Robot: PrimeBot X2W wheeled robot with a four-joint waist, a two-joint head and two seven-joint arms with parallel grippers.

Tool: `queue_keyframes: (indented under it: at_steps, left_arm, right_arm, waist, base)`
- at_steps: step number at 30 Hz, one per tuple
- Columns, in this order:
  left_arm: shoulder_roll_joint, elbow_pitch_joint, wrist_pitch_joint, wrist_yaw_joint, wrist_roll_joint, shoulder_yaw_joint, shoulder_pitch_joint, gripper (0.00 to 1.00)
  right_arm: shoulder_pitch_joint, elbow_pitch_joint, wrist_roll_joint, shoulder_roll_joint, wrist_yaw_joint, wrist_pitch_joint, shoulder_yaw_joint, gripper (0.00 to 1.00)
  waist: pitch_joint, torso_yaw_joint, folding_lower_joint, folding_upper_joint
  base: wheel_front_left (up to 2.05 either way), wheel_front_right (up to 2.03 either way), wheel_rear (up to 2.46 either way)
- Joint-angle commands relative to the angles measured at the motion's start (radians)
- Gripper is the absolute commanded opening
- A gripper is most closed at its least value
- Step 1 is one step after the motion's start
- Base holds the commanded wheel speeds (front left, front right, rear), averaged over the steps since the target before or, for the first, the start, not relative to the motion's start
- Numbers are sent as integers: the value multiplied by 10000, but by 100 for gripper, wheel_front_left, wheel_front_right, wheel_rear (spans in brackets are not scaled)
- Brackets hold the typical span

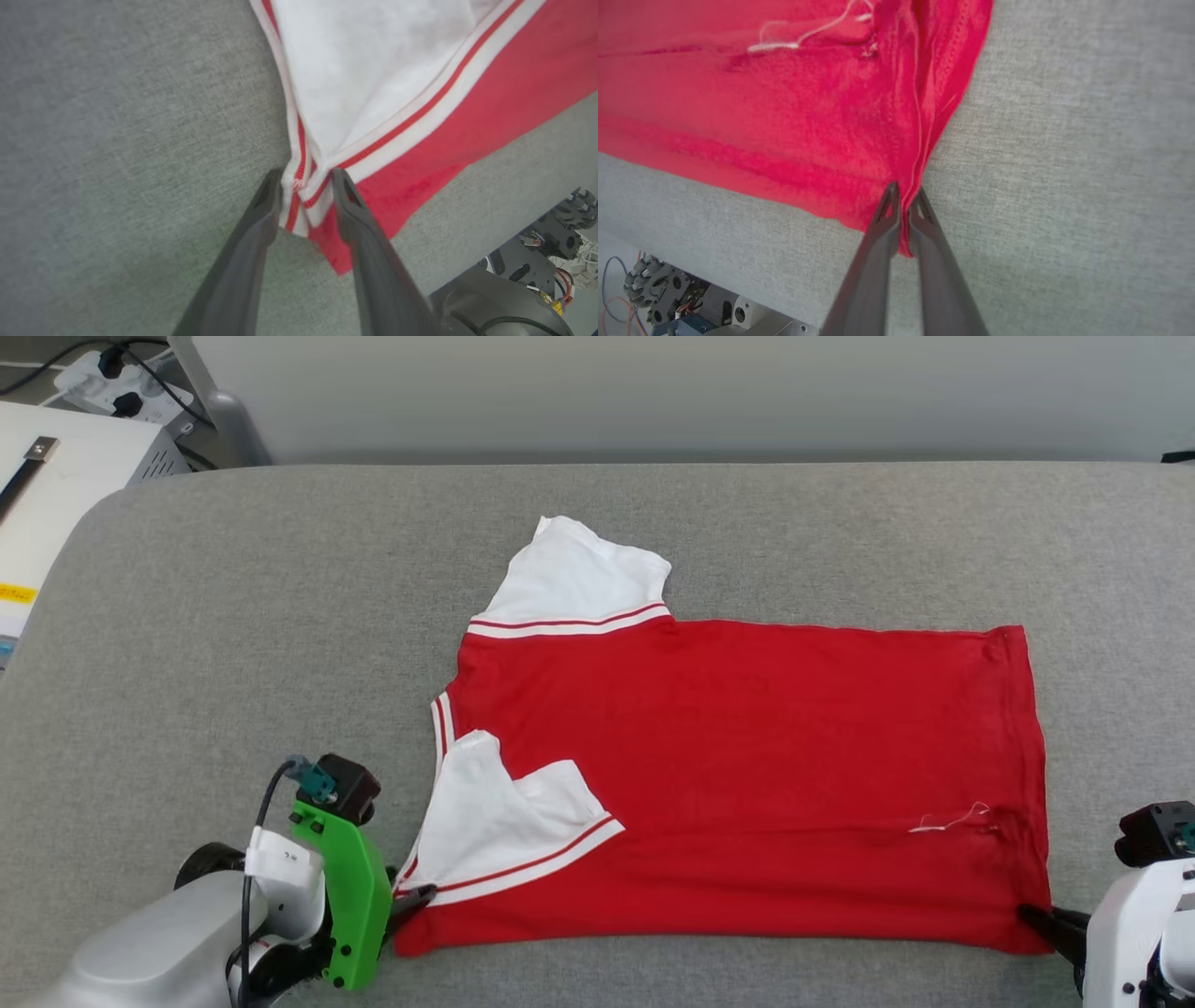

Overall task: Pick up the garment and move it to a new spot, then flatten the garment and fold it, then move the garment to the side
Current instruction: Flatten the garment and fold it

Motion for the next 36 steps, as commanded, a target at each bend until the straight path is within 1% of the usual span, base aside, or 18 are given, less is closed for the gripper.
queue_keyframes:
  at_steps: [1, 7, 9, 11, 14, 16, 18, 23, 28, 33, 36]
  left_arm:
    - [46, 49, -127, -12, 119, 77, 48, 100]
    - [553, -380, -1083, 14, 552, 687, -681, 100]
    - [655, -527, -1363, 23, 643, 945, -1006, 100]
    - [754, -572, -1585, 131, 944, 1119, -1424, 100]
    - [664, -528, -1740, 234, 1163, 1429, -2142, 100]
    - [602, -484, -1662, 190, 1356, 1512, -2649, 100]
    - [386, -353, -1539, 115, 1475, 1648, -3300, 100]
    - [-123, 363, -749, -155, 1653, 1751, -4874, 100]
    - [-529, 1346, 262, -404, 1734, 1675, -6297, 100]
    - [-1021, 2389, 1816, -579, 1393, 1526, -7709, 100]
    - [-1224, 2937, 3070, -617, 957, 1444, -8388, 100]
  right_arm:
    - [-19, -15, -99, 35, -9, -215, -67, 100]
    - [92, -672, -654, -23, -9, -1681, -857, 100]
    - [32, -892, -1027, 64, -9, -2255, -1254, 100]
    - [-100, -1130, -1416, 268, -9, -2806, -1660, 100]
    - [-317, -1581, -2172, 615, -9, -3593, -2245, 100]
    - [-432, -1861, -2582, 882, -9, -3928, -2489, 100]
    - [-525, -2249, -2851, 1310, -9, -4227, -2795, 100]
    - [-713, -3342, -3558, 2067, -9, -4451, -3142, 100]
    - [-846, -4168, -4024, 2470, -9, -4317, -3090, 100]
    - [-1185, -4673, -4292, 2606, -9, -4227, -2970, 100]
    - [-1445, -4817, -4362, 2675, -9, -4212, -2769, 100]
  waist:
    - [-118, 8, 0, 0]
    - [-416, -104, 0, 0]
    - [-414, -178, 0, 0]
    - [-333, -298, 0, 0]
    - [-78, -471, 0, 0]
    - [160, -593, 0, 0]
    - [487, -715, 0, 0]
    - [1405, -1092, 0, 0]
    - [2356, -1487, 0, 0]
    - [3368, -1844, 0, 0]
    - [3914, -2087, 0, 0]
  base:
    - [0, 0, 0]
    - [0, 0, 0]
    - [0, 0, 0]
    - [0, 0, 0]
    - [0, 0, 0]
    - [0, 0, 0]
    - [0, 0, 0]
    - [0, 0, 0]
    - [0, 0, 0]
    - [0, 0, 0]
    - [0, 0, 0]
